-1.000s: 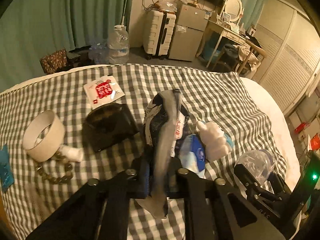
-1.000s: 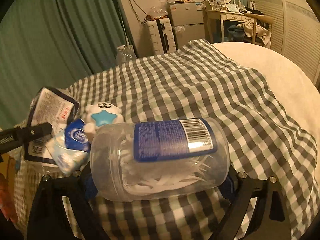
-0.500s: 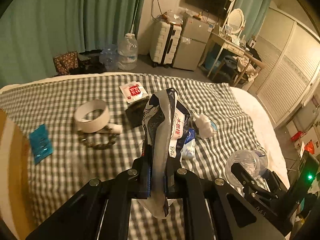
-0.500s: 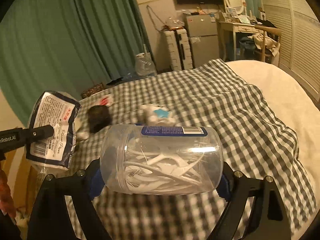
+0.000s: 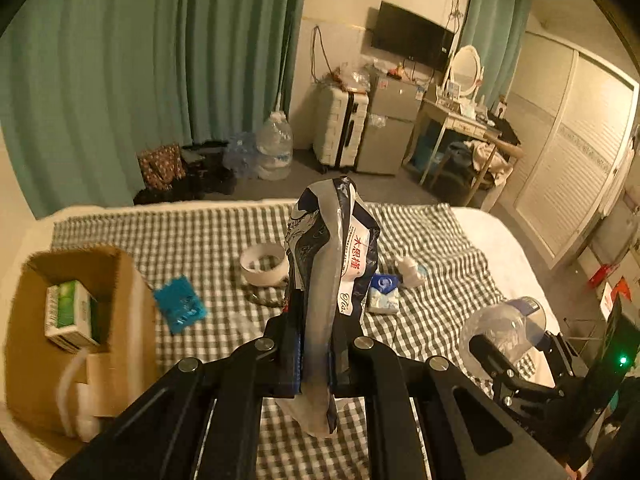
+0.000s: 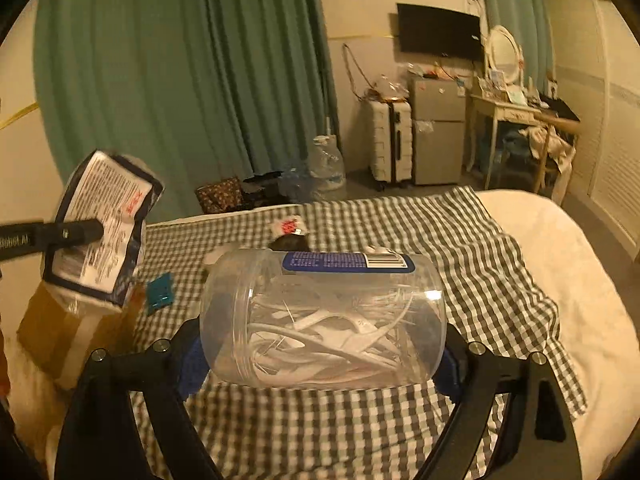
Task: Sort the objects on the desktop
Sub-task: 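Carry the wipe pack and clear jar over the cardboard box and release them inside, then move both grippers back toward the clear comb and blue tissue pack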
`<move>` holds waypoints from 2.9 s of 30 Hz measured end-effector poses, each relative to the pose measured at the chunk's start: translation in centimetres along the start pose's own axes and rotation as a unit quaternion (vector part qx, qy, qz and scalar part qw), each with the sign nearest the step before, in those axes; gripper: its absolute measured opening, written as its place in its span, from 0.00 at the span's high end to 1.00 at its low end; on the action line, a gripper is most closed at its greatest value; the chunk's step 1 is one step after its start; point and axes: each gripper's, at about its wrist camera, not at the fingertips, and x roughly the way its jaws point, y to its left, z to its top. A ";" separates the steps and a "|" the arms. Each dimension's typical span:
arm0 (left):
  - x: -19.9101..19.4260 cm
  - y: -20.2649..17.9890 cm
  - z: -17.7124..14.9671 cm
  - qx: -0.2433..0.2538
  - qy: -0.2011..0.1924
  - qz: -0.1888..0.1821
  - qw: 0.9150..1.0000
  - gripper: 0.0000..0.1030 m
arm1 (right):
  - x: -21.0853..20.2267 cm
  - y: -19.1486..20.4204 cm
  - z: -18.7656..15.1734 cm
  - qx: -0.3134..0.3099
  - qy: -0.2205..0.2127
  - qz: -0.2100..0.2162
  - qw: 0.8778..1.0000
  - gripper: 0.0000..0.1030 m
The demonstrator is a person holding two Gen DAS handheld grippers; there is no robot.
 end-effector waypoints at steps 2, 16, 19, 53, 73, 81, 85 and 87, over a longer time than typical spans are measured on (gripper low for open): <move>-2.0 0.6 0.5 0.010 -0.015 0.000 1.000 0.91 | -1.3 1.3 0.5 -0.009 -0.004 0.004 1.000 0.15; -12.4 10.8 4.4 -0.009 -0.017 0.063 0.998 0.91 | -6.4 14.3 4.6 -0.092 -0.026 0.074 0.993 0.15; -13.3 13.8 3.8 -0.015 -0.025 0.083 0.996 0.91 | -5.8 17.7 5.0 -0.102 -0.020 0.107 0.989 0.15; -3.2 33.3 -6.6 -0.085 0.025 0.141 0.986 0.10 | 9.4 37.3 0.9 -0.181 0.061 0.160 0.968 0.14; -4.7 29.6 -7.0 -0.082 -0.001 0.154 0.985 0.00 | 3.0 29.3 0.8 -0.123 0.006 0.118 0.985 0.05; -5.0 21.1 -8.2 -0.024 0.013 0.134 0.991 0.00 | 2.4 16.6 -2.9 -0.040 0.038 0.050 0.997 0.05; -4.6 17.1 -8.7 -0.008 0.021 0.135 0.991 0.00 | 1.0 11.3 -1.8 0.022 0.015 0.020 0.999 0.05; -3.6 14.8 -8.9 -0.011 0.039 0.126 0.991 0.00 | 0.2 9.7 -1.3 0.017 -0.002 0.001 1.000 0.05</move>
